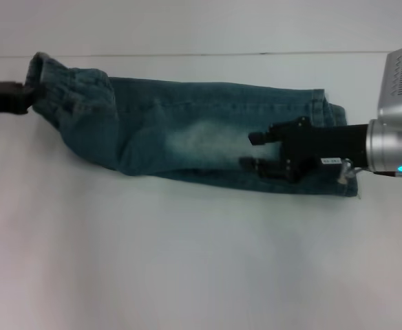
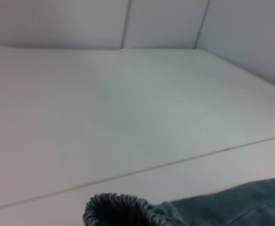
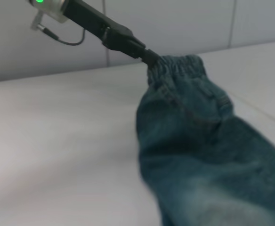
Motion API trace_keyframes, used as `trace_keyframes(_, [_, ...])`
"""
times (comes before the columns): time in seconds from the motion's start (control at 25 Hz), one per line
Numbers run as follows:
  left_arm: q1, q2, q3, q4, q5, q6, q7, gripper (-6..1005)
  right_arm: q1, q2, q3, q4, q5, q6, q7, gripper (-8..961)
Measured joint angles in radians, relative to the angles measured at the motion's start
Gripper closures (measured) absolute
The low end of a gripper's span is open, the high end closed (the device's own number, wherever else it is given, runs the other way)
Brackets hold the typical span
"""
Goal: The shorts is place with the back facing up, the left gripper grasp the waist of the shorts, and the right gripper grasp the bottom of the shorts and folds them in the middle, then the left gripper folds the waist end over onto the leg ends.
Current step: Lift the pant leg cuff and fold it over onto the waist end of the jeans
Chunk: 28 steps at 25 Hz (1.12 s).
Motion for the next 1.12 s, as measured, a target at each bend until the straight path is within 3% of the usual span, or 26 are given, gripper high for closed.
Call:
trace_keyframes(0.32, [-0.067,0.008,-0.034,0.045,-0.001,0.122,-0.009,982,0.030,0.009,0.000,0.256,0.331,0.226,-0.297,446])
trace_keyframes(0.56, [-0.128,0.009,-0.043,0.093,-0.013,0.212,-0.031,981,0.116,0.022,0.011,0.523,0.649,0.388,-0.647,701])
trace_keyframes(0.64, [-0.152,0.012,-0.043,0.101,-0.016,0.233,-0.042,981,0.143,0.027,0.028,0.589,0.731,0.418,-0.745,907])
trace_keyframes(0.8, [-0.196,0.016,-0.043,0.104,-0.016,0.262,-0.061,982,0.186,0.029,0.111,0.677,0.803,0.444,-0.844,938])
trace_keyframes(1.12, [-0.268,0.026,-0.041,0.128,-0.029,0.329,-0.110,981,0.285,0.029,0.270,0.825,0.794,0.534,-1.026,948])
